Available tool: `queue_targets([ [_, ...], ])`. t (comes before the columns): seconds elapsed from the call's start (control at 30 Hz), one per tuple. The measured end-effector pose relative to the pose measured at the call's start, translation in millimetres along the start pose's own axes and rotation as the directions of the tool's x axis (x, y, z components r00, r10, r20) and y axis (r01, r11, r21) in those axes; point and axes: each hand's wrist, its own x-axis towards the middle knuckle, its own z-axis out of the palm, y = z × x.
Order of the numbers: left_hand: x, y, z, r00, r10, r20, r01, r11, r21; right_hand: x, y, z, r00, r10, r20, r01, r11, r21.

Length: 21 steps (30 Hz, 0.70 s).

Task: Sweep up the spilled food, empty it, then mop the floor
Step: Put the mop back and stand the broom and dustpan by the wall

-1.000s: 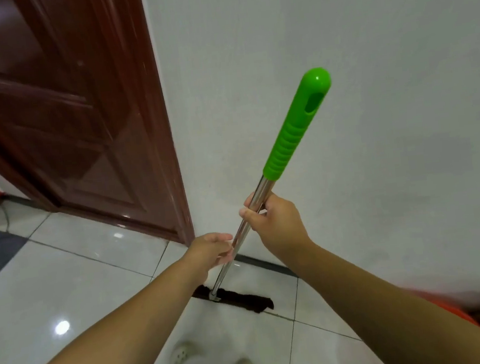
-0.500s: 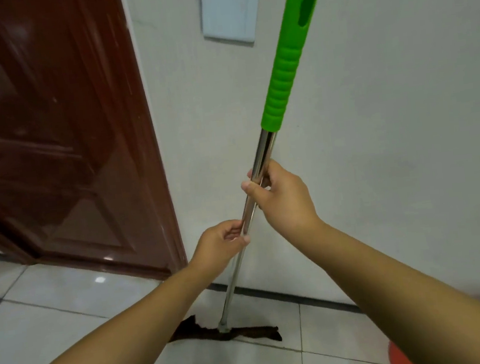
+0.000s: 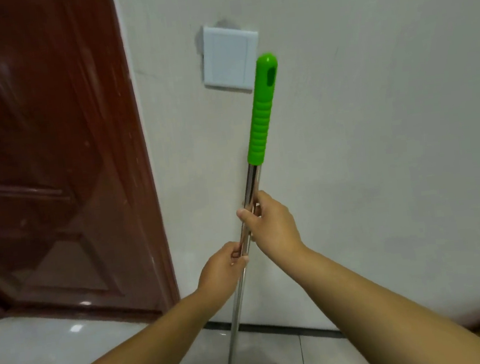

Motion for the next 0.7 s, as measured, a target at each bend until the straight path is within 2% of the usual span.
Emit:
queue_targets([
  [0.23,16,-1,13,0.995,-0.078,0.059,0.08,0.996,-0.039,-8,38,38,0.965,0.23,0.123,-0.228,0.973,-0.026],
  [0.43,43,-9,11,0.998,-0.059,0.03,0.057,0.996,0.073,22,33,35,0.963,0.255,0.084,-0.247,0.964,-0.098],
  [0.7,87,-17,-8,0.998,-0.068,-0.001,0.068,0.982,0.179,63,29,47,0.946,0.314,0.086,-0.311,0.949,-0.049],
])
